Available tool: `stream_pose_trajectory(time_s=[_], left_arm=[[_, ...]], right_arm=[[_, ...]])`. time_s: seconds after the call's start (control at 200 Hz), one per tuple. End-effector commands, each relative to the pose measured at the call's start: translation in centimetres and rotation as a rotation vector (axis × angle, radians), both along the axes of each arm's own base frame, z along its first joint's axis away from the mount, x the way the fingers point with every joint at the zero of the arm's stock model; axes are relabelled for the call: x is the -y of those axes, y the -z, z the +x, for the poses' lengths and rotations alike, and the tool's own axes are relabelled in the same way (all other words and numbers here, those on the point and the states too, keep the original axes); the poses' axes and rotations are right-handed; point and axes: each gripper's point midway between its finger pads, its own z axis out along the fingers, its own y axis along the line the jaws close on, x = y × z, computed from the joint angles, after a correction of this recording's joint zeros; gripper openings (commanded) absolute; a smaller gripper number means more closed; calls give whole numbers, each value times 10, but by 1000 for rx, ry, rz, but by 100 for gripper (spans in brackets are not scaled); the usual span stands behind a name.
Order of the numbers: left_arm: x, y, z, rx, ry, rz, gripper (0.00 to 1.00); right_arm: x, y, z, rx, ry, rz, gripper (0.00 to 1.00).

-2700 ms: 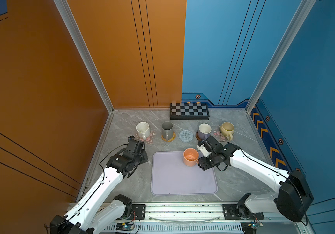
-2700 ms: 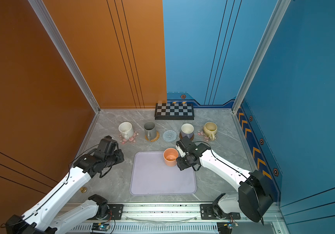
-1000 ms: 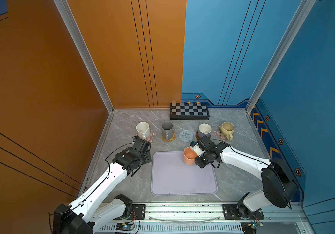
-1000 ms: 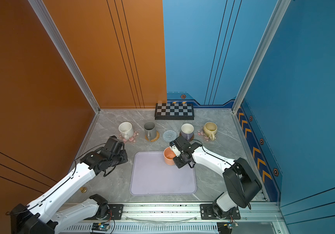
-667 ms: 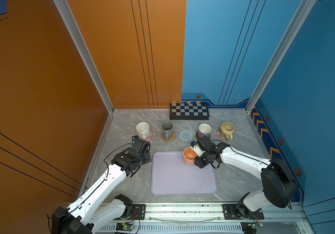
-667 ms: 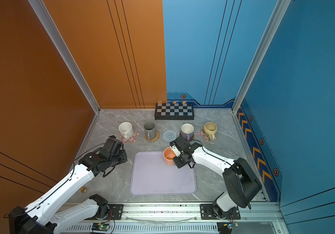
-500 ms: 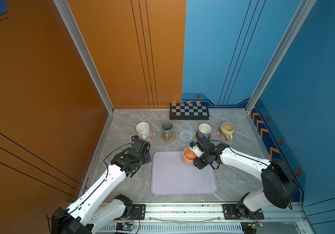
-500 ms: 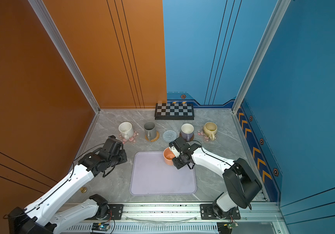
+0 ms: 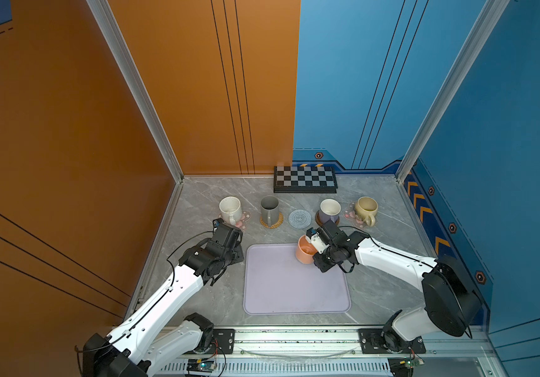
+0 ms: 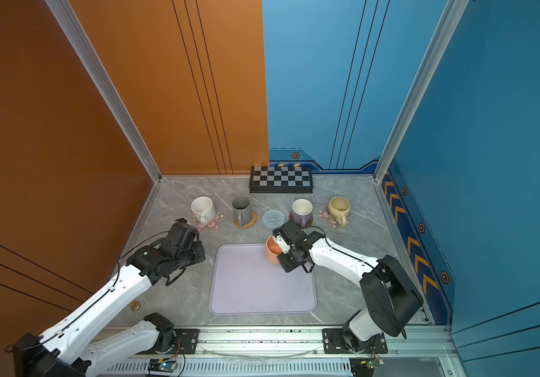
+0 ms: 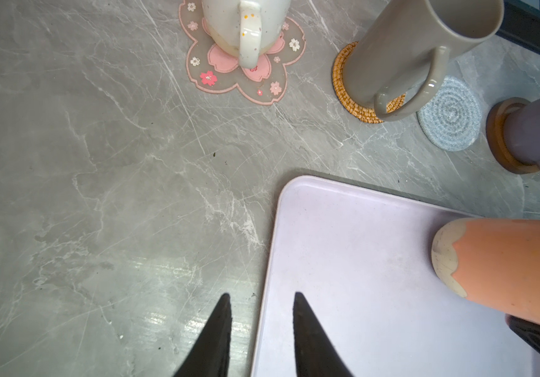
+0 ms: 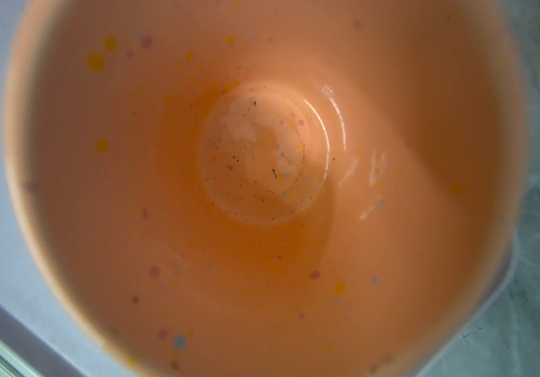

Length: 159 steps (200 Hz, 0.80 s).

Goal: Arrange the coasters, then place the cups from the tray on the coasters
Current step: 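Close the right gripper on the orange mug's rim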

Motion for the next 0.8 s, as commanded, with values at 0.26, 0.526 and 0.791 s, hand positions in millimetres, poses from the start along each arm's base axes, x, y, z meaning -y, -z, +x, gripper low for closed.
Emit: stream_pose_trajectory(time_s=[0.26,0.526,0.791], left_arm=[[-3,-2,-2,0,-6,26,33],[-2,-1,-3,-1,-7,27,33],[0,-3,-1,2,-1,29,33]], right_arm=[[10,8,0,-16,12,-79,0],[10,-2,-4,26,-42,-140,0],[5,-7,-16,-7,-114,-148,0]])
